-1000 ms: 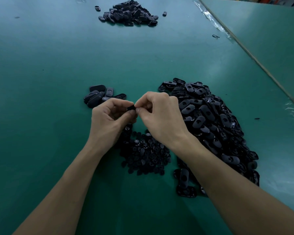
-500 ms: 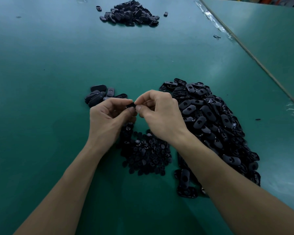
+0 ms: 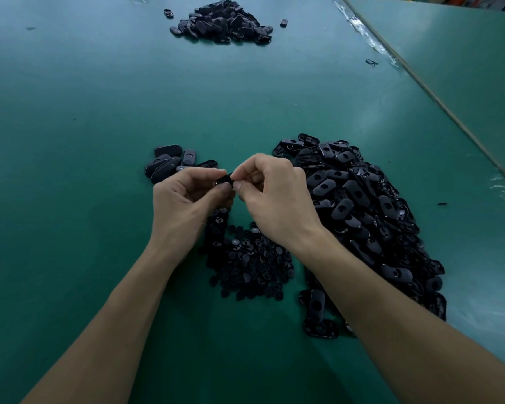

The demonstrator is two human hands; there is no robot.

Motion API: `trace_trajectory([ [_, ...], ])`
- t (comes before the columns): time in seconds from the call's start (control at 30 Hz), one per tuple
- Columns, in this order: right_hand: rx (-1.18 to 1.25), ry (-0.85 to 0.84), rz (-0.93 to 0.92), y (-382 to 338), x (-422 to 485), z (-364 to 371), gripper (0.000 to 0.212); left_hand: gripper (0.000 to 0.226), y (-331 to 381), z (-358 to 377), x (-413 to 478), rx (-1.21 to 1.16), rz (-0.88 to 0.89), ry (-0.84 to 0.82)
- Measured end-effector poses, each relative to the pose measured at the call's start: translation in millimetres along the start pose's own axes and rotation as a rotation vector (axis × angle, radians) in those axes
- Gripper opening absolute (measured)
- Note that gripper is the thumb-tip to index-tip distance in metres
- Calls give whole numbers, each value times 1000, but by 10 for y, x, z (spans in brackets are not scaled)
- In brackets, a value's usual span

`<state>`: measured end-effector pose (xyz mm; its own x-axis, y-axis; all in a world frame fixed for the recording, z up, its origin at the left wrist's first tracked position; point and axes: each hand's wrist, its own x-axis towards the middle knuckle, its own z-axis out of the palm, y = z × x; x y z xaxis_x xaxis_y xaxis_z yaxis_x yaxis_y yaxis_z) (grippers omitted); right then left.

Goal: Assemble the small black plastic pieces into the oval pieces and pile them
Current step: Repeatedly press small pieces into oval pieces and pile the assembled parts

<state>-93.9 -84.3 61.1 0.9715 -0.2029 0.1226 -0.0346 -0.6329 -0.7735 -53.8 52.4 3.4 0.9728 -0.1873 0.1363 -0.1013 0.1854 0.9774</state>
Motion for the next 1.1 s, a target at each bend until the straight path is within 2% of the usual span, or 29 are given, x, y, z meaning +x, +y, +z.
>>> trace_trajectory([
  [0.7, -289, 13, -118, -78, -38, 62, 16, 17, -15, 12, -18, -10, 46, -39],
  [1.1, -172, 28, -54, -5, -28, 94, 13, 19, -9, -3, -29, 50, 38, -70],
])
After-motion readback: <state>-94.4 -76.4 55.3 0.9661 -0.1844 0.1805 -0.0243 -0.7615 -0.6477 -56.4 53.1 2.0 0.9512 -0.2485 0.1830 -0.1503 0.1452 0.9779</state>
